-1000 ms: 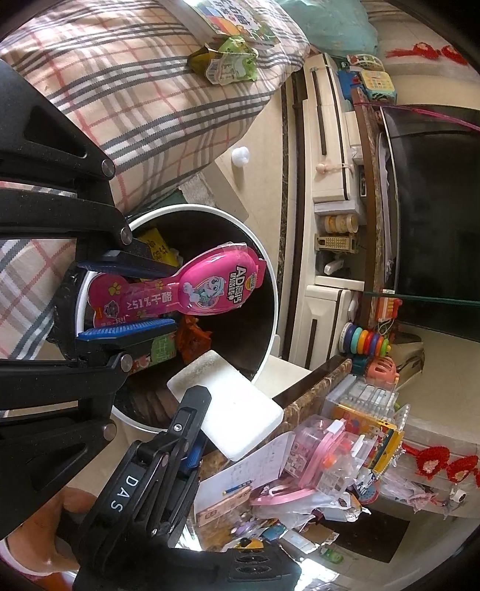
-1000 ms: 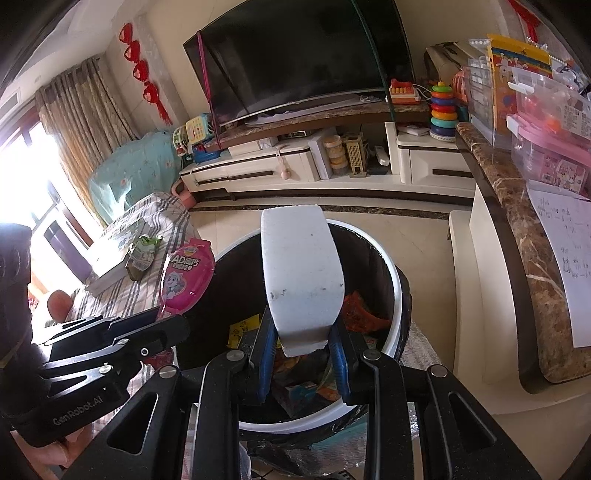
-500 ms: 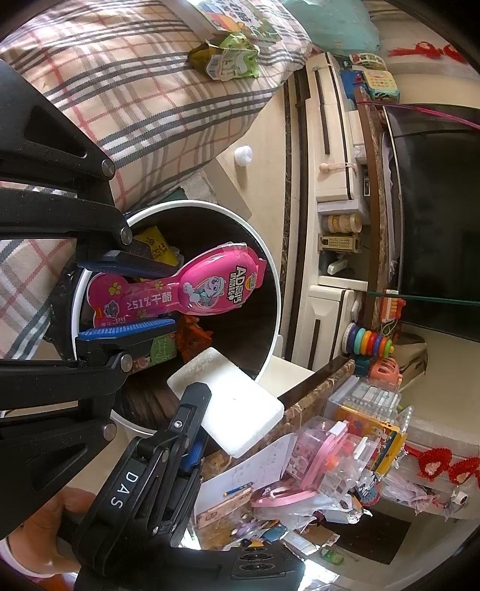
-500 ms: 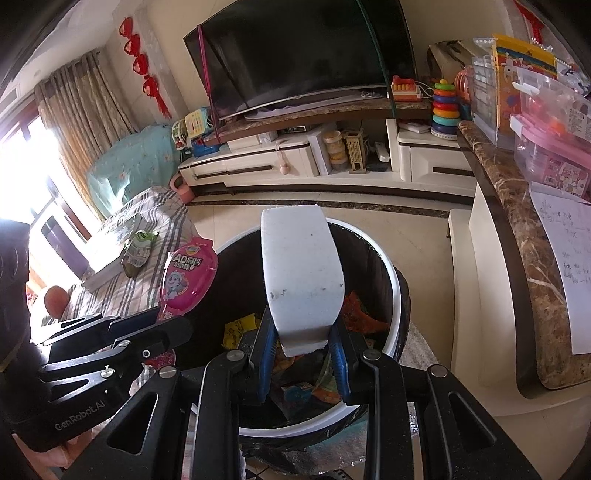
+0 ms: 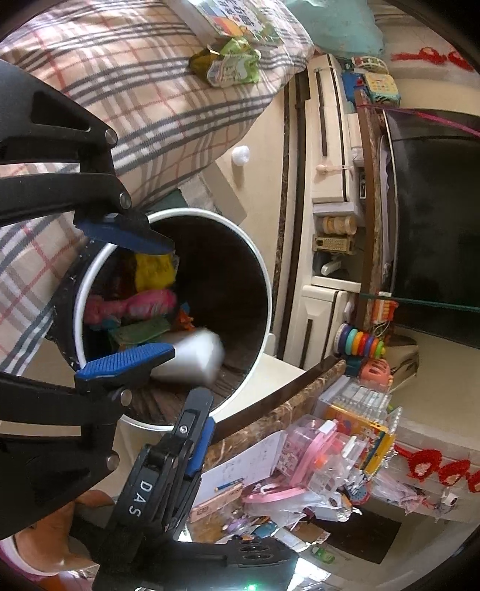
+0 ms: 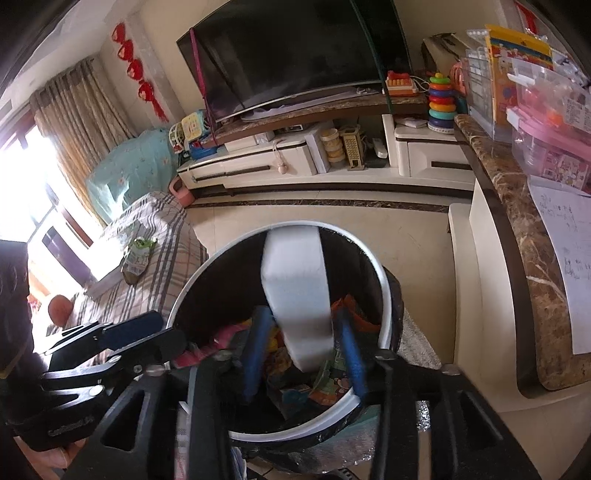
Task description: Collect trash
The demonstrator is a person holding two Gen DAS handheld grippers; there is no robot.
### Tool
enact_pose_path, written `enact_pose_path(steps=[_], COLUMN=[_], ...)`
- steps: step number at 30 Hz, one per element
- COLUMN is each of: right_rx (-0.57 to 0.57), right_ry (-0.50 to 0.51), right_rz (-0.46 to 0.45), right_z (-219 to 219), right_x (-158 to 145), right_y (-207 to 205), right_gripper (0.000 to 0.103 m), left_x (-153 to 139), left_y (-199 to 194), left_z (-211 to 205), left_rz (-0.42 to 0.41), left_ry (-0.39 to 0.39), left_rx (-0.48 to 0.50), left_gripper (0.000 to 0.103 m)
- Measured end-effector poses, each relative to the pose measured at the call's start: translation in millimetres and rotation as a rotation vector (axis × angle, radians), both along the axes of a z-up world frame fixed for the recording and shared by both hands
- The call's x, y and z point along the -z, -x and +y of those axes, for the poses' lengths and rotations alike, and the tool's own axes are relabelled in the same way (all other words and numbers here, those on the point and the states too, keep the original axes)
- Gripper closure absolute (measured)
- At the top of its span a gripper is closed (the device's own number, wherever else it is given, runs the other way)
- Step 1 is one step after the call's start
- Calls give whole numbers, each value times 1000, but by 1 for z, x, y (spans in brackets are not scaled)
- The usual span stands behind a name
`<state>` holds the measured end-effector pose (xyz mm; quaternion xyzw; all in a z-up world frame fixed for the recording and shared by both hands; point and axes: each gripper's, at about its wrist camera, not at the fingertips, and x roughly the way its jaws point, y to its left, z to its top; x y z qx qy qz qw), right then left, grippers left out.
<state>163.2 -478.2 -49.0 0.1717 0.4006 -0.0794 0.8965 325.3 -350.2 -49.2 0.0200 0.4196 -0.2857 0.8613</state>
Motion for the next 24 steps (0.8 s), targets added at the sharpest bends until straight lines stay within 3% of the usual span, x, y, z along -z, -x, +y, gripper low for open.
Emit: enact_pose_path(steps=[4,6,14,18,24], right_rx=[12,15,20,-6,-15], right_ry=[-12,-17,-61,-60,-21], right_rz=[-24,-43,-111,-139,-160], right_z=[1,5,30,62,107], right_x=[-7,-11,-19,-20,-13], right_y=[9,17,52,74,104], right_gripper=[49,38,15,2,1], left_x=[-1,-3,-1,6,5], left_y=[15,25,87,121,165], left_z=[21,35,93,125,165], left_rz=[-13,-20,-39,-37,-73], left_ry=[13,39,104,111,102], left_rx=[-35,-64,-144,-179,-222], left_gripper=[48,47,31,30,25])
